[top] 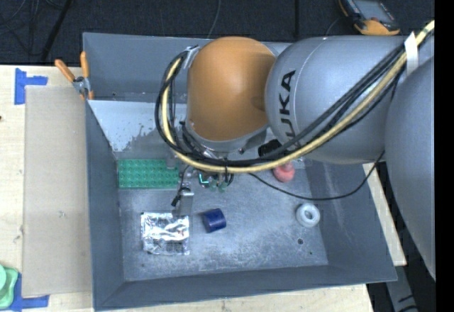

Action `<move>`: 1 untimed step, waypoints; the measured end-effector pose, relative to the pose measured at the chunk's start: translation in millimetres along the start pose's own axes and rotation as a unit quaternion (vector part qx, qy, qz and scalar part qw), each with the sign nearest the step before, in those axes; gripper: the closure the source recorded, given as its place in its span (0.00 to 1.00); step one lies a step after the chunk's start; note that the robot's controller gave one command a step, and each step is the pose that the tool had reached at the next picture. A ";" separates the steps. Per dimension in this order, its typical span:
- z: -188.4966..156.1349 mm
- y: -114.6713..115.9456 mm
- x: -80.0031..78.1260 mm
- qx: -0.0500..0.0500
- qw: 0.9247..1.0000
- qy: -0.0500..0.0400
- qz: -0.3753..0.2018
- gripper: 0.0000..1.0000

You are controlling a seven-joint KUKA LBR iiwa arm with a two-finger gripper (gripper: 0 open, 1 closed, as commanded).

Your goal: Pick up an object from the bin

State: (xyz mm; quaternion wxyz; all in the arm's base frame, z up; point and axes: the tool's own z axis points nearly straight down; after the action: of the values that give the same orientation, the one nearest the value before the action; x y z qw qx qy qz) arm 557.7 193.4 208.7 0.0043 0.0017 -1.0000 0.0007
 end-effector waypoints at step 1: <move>143.6 -1.0 39.7 0.001 0.998 -0.001 -0.059 0.00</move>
Offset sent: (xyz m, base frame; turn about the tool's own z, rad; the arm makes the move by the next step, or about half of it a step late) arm -0.0387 -0.0003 -0.1387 -0.1191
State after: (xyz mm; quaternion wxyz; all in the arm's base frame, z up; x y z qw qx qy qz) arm 516.7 192.1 65.4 0.0037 0.0603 -0.9982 0.0009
